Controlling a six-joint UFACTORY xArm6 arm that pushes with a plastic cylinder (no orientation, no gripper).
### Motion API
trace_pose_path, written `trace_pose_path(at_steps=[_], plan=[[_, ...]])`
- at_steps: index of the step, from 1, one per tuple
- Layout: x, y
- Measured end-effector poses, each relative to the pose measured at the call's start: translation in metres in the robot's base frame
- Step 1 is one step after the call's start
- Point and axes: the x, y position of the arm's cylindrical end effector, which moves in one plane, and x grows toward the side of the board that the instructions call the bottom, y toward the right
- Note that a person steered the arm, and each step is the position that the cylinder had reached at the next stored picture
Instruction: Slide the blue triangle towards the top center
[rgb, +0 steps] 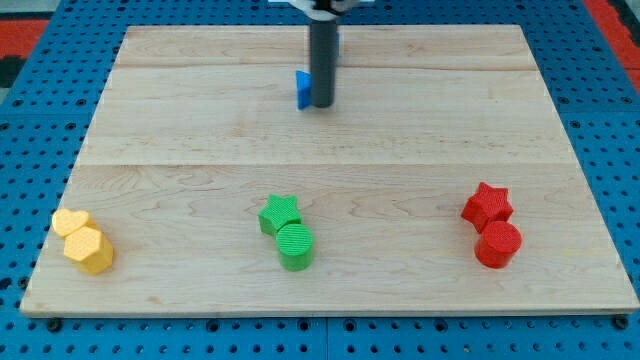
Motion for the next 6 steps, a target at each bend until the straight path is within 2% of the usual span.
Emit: trace_pose_path(at_steps=[1,2,3,6], plan=[[-0.039,-0.022],[-0.052,-0.025],[-0.041,-0.027],[-0.062,-0.090]])
